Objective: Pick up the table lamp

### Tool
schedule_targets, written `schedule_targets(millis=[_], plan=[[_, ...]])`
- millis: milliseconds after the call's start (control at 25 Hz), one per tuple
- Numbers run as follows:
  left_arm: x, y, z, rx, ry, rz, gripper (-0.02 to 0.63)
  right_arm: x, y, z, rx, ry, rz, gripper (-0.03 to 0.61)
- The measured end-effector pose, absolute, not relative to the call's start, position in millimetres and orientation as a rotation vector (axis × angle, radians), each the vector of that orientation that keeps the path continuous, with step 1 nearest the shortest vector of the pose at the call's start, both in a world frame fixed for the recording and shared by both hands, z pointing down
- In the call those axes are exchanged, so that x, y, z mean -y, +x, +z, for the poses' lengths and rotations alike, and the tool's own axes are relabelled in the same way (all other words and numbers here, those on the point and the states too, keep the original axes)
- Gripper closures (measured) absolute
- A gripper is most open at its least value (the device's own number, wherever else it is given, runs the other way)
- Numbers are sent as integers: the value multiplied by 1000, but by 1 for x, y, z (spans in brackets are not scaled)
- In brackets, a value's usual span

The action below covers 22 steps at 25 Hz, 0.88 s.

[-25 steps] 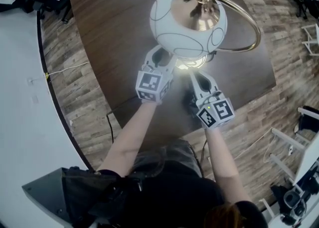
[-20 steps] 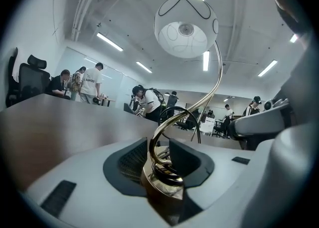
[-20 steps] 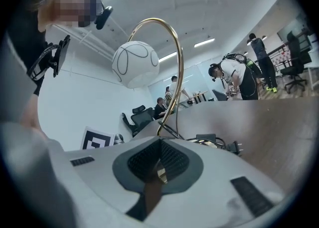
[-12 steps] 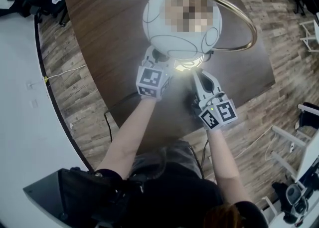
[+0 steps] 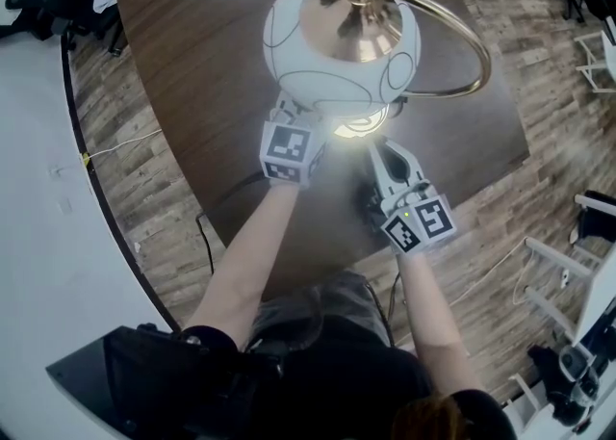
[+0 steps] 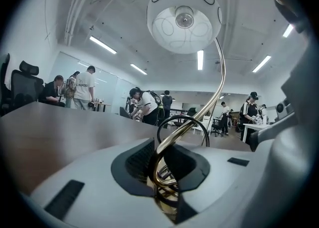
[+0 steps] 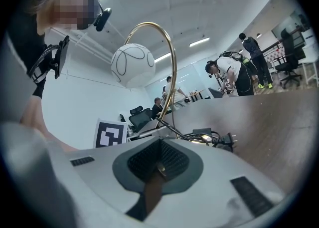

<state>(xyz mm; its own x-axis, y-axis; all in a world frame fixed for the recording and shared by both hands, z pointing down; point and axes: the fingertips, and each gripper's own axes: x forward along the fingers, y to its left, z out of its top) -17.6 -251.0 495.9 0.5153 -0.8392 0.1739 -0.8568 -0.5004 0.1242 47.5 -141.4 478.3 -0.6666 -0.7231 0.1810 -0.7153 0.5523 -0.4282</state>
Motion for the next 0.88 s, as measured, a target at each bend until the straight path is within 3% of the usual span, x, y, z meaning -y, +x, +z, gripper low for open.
schedule_targets(millis=[440,880], plan=[[252,-17,496,1466,2608,183,575,153,79,455,-2704,-1344,-638,575],[253,-18,497,1486,2577,155,574,173,101,390,-2629,-1303,-460,476]])
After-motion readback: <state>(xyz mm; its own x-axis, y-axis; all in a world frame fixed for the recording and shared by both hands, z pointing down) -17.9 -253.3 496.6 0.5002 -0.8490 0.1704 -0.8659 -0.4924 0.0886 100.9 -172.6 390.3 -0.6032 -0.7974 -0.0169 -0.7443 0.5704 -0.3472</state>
